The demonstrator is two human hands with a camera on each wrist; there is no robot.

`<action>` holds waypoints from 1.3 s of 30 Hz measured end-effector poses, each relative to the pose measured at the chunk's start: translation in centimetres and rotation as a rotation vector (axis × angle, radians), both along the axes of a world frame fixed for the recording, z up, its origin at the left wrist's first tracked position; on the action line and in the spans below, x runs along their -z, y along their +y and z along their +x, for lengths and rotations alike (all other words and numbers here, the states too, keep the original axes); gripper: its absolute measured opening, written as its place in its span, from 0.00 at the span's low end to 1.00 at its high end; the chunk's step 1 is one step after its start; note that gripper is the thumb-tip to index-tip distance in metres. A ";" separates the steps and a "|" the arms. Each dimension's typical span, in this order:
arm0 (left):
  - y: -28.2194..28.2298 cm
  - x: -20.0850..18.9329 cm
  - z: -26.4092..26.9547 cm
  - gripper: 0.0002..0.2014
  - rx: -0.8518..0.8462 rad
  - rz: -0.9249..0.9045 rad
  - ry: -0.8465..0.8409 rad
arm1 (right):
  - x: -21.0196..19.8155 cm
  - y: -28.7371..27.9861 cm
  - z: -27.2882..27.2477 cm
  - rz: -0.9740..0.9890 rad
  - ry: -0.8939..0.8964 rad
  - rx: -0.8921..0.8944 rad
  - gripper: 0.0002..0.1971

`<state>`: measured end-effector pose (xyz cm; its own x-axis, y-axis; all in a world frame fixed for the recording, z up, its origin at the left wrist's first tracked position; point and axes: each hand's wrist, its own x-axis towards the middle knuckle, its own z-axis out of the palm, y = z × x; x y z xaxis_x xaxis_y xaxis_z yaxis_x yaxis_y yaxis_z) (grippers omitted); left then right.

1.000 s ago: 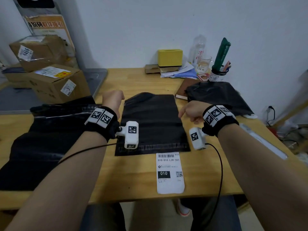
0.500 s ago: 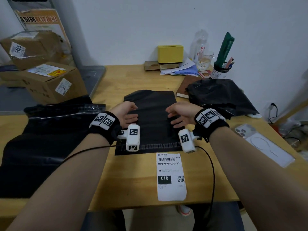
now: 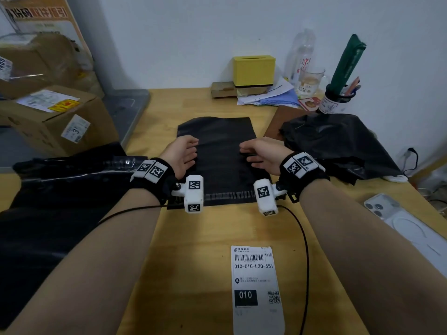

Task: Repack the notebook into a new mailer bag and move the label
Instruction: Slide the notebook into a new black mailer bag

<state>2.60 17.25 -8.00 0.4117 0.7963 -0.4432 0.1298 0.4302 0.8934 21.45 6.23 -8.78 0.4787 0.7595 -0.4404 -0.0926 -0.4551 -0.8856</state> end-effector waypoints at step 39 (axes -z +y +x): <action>-4.9 -2.4 16.6 0.19 0.271 -0.004 0.073 | -4.3 -6.2 12.0 0.011 -0.179 0.341 0.08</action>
<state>19.22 12.40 -5.57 0.5765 0.6594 -0.4826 0.3045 0.3748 0.8757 33.42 0.04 -4.50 0.7734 0.5474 -0.3196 -0.0804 -0.4154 -0.9061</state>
